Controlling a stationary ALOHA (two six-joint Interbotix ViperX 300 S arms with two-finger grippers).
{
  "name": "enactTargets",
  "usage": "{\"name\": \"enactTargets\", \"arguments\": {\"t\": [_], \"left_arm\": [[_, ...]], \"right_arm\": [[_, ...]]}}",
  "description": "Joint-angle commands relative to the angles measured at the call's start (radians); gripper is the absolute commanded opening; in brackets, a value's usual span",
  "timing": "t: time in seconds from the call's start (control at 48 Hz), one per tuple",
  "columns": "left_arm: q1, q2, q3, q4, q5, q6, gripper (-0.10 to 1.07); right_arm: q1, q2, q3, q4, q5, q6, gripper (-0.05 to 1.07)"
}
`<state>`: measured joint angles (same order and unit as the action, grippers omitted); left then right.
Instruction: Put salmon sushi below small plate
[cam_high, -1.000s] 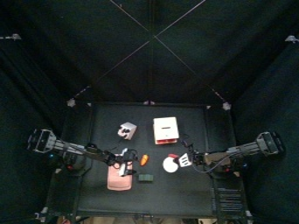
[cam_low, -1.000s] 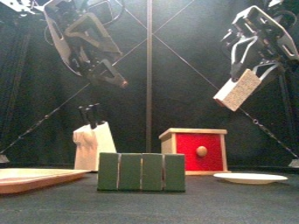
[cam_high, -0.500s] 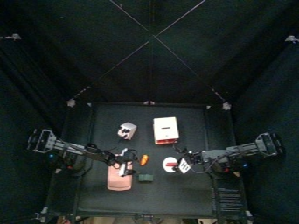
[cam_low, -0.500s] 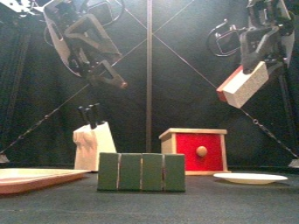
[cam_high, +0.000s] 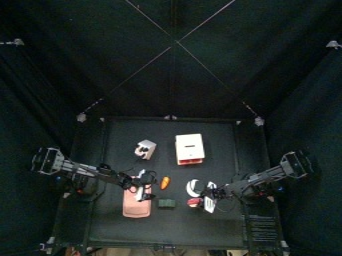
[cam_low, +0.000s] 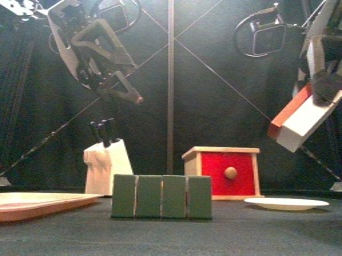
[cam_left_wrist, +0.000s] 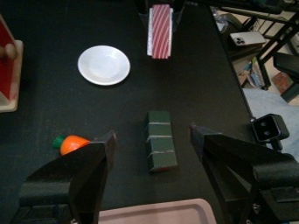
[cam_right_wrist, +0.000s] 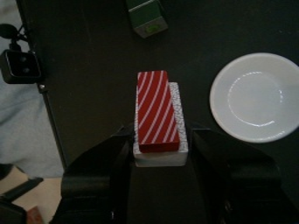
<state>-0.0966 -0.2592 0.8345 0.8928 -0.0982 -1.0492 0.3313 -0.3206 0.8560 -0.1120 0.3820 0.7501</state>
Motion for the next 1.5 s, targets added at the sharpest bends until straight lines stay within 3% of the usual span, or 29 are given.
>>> {"name": "enactTargets", "arguments": {"t": [0.0, 0.542, 0.75, 1.125, 1.479], "left_arm": [[0.005, -0.009, -0.009, 0.0, -0.003, 0.0, 0.99], [0.005, -0.006, -0.002, -0.006, -0.003, 0.0, 0.99], [0.005, -0.006, -0.002, -0.011, -0.003, 0.002, 0.99], [0.003, -0.006, 0.0, -0.011, -0.003, 0.002, 0.99], [0.005, -0.006, 0.002, -0.011, -0.003, 0.002, 0.99]], "right_arm": [[0.006, 0.025, -0.017, -0.041, -0.04, 0.003, 0.66], [0.008, 0.23, -0.074, -0.083, -0.032, 0.008, 0.68], [0.009, 0.25, -0.075, -0.08, 0.003, 0.008, 0.76], [0.018, 0.25, -0.109, -0.091, 0.038, 0.0, 1.02], [0.048, 0.25, -0.167, -0.097, 0.15, 0.002, 1.02]]}}
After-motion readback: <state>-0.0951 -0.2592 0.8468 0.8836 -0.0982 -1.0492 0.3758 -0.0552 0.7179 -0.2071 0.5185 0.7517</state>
